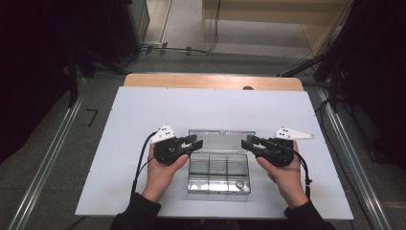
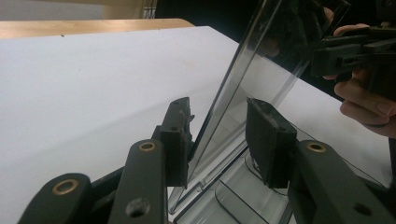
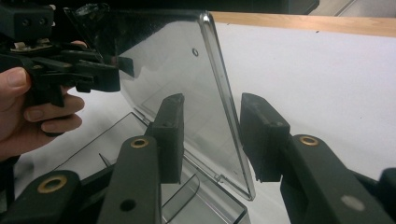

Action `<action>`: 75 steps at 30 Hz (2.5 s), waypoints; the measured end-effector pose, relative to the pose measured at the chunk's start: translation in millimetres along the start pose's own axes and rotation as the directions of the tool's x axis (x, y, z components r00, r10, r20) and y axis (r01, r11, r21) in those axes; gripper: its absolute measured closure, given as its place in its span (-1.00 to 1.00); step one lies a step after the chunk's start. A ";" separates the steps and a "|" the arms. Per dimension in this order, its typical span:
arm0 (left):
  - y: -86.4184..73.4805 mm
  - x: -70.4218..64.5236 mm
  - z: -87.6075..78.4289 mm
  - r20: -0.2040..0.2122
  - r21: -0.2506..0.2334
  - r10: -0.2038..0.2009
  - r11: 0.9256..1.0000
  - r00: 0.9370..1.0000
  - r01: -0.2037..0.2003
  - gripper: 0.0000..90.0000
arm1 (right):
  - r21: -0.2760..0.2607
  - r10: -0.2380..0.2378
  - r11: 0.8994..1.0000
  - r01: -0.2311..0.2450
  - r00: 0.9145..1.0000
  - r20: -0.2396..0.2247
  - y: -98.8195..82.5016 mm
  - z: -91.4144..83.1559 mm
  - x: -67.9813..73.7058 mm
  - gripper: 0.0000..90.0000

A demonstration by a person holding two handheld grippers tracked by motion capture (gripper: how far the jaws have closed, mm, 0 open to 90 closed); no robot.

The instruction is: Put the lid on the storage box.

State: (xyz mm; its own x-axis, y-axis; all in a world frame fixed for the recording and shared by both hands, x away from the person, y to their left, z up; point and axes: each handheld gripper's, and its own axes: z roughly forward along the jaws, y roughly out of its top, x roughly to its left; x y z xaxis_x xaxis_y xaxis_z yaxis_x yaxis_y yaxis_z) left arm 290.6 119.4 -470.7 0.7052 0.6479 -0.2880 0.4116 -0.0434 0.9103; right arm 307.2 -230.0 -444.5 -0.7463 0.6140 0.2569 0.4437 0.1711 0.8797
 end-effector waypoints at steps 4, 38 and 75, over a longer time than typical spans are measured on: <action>-0.2 0.1 -0.3 0.006 0.001 0.002 1.000 1.000 -0.002 0.35 | -0.007 -0.007 1.000 0.007 1.000 -0.001 1.1 -1.3 0.8 0.32; -7.4 3.0 -28.3 -0.033 0.069 -0.033 0.997 0.999 0.035 0.05 | -0.010 -0.046 0.999 0.046 0.999 -0.007 0.4 -9.7 13.6 0.30; -18.4 -14.1 -38.4 0.090 0.076 0.028 0.996 0.996 -0.035 1.00 | 0.009 -0.056 0.998 0.056 0.998 0.007 -13.9 -20.2 23.1 0.22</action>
State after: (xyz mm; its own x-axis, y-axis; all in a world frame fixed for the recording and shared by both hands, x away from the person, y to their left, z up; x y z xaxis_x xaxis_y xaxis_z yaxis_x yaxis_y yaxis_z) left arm 250.9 140.2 -472.0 0.7655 0.5754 -0.2881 0.4296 -0.1237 0.8945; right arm 273.9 -233.7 -442.7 -0.7663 0.6091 0.2043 0.4057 0.2122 0.8891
